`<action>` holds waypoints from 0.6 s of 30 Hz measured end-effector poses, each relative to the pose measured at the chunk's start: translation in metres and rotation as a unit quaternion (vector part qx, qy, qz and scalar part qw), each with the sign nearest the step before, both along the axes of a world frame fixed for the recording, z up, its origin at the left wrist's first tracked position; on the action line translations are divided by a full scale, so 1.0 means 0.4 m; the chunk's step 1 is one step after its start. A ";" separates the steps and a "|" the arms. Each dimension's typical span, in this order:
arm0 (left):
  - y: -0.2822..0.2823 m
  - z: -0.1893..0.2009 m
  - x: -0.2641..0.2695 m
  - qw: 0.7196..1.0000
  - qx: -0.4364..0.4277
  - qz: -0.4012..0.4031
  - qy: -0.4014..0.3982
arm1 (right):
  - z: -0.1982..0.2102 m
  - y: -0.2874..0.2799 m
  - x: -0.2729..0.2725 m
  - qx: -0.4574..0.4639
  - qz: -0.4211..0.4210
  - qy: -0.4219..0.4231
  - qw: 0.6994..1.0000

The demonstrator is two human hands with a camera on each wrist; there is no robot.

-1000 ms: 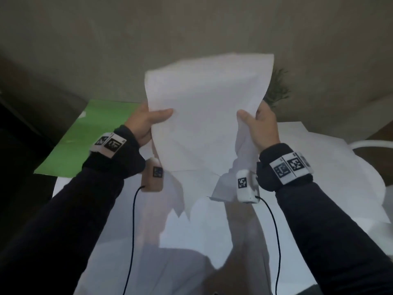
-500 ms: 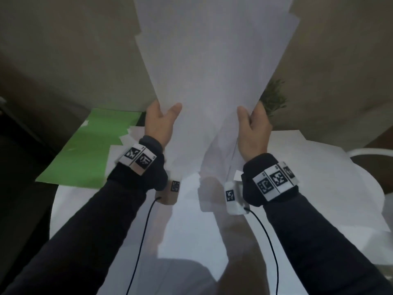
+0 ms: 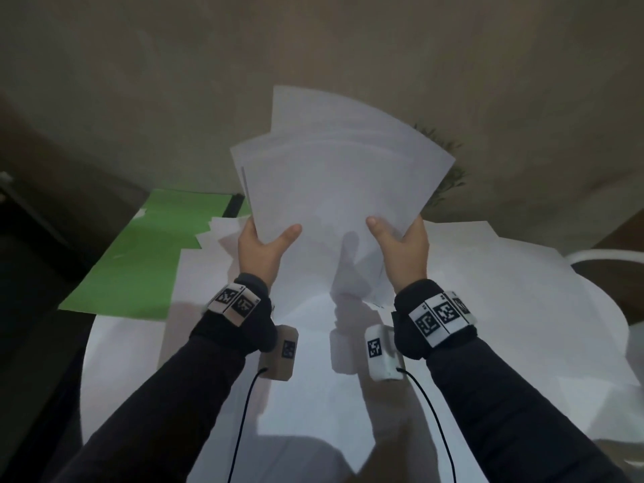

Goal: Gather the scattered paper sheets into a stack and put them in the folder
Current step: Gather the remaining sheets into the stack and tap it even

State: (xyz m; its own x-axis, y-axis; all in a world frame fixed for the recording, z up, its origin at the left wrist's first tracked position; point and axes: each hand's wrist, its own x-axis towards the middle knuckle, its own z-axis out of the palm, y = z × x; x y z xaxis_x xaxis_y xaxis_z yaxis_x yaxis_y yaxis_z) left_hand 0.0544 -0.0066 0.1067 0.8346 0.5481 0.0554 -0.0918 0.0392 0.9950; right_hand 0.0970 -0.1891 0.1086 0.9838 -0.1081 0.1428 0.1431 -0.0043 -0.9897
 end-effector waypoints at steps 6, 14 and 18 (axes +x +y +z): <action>0.033 0.025 0.010 0.999 0.006 -0.027 -0.016 | 0.031 -0.042 0.025 0.018 0.018 -0.004 1.000; 0.037 0.033 0.024 0.999 0.004 -0.036 -0.027 | 0.085 -0.037 0.052 0.018 0.046 -0.051 0.997; 0.038 -0.012 0.023 0.998 -0.014 -0.048 0.027 | 0.010 -0.042 0.057 -0.076 0.063 0.036 0.994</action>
State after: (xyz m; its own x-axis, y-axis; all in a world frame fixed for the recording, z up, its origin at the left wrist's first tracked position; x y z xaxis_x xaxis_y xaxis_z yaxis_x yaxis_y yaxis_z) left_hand 0.0634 0.0085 0.1018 0.8842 0.4670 -0.0052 -0.0329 0.0734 0.9968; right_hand 0.1198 -0.2060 0.1126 0.9966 0.0333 0.0759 0.0799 -0.1415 -0.9867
